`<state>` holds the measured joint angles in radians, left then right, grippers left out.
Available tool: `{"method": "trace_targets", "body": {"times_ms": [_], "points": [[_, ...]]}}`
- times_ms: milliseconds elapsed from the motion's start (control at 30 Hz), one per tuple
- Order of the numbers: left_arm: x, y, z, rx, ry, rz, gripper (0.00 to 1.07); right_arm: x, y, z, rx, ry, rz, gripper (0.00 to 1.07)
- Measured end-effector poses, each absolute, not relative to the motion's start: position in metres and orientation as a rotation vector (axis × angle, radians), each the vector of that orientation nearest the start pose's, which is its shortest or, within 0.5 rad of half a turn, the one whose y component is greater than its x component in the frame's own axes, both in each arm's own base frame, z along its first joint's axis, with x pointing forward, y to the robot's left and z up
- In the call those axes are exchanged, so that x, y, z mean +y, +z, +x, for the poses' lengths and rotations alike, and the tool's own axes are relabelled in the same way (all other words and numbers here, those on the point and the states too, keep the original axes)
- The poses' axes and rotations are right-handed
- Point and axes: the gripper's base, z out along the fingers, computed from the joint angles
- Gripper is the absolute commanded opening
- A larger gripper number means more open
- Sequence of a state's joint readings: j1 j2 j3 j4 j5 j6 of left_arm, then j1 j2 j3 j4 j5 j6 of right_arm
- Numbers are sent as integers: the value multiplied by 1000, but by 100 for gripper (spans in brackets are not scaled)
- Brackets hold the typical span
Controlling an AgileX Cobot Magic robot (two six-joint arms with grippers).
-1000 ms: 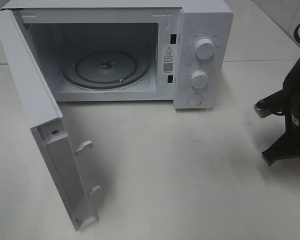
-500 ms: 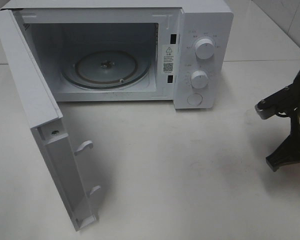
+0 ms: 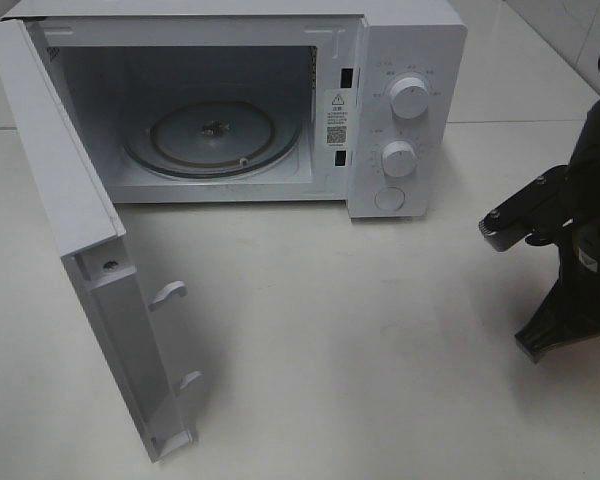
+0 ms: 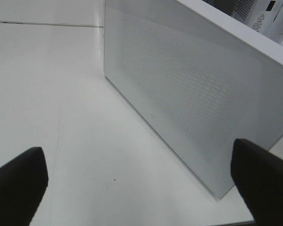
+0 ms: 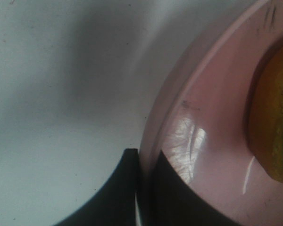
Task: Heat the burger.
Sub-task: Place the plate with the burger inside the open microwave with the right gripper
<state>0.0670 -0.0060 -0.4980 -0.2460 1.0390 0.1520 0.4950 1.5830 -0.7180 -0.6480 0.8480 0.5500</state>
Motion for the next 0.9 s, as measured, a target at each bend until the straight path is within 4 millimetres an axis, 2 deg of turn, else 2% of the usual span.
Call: {"method": "trace_targets", "body": {"times_ms": [400,533,900], "points": [[-19,280,-5,1996,-153,94,98,100,171,213,2776,-656,-716,0],[-19,280,-5,1996,-153,94,98,111,179,202,2729,-656,-801,0],[-19,280,-5,1996,-153,94,98,138,182,180,2638,-666,-1012,0]]}}
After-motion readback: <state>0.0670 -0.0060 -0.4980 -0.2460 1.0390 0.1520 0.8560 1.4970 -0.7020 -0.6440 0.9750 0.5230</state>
